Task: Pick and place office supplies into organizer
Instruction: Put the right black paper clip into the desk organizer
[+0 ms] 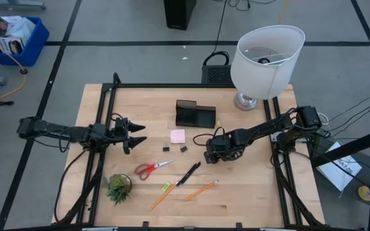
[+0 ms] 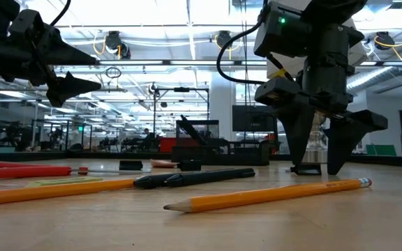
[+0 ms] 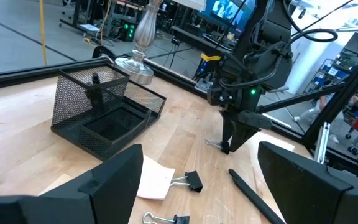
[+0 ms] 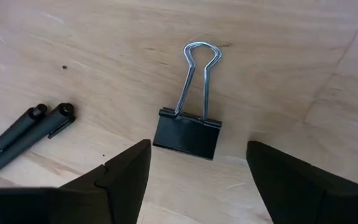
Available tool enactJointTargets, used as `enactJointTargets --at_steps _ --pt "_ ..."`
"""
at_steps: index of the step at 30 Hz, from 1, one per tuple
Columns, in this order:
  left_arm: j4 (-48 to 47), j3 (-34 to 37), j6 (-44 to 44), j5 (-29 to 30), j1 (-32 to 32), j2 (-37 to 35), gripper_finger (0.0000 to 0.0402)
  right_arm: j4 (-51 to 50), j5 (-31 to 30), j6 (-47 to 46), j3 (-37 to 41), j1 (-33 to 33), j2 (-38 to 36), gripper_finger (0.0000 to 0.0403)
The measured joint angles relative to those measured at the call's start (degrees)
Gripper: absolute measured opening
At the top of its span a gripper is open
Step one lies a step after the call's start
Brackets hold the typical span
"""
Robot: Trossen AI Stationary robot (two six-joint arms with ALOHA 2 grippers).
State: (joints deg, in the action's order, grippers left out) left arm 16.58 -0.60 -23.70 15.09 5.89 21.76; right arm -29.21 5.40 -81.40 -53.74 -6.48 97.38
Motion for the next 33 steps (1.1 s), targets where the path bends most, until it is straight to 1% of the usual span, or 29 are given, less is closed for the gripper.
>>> enactJointTargets --at_steps 9,13,17,21,25,33 --pt "0.1 0.0 0.4 0.0 0.0 0.0 0.0324 1.8 -0.9 3.0 0.0 1.7 0.0 0.0252" --pt "0.0 0.0 0.4 0.0 0.0 0.0 0.0324 0.4 -0.6 3.2 0.0 1.9 0.0 0.0251" --pt "0.0 0.0 0.7 0.0 0.0 0.0 0.0324 0.7 -0.5 3.0 0.0 1.2 0.9 0.0251" --pt "0.0 0.0 0.5 0.0 0.0 0.0 0.0324 -0.3 2.3 2.7 0.0 1.0 3.2 0.0251" --pt "-0.1 0.0 0.5 0.0 0.0 0.0 0.0324 -1.2 2.7 2.7 0.0 0.9 4.7 0.0251" --pt "-0.1 0.0 0.8 0.0 0.0 0.0 0.0324 -2.7 1.1 0.4 0.0 -1.7 4.9 0.0251"
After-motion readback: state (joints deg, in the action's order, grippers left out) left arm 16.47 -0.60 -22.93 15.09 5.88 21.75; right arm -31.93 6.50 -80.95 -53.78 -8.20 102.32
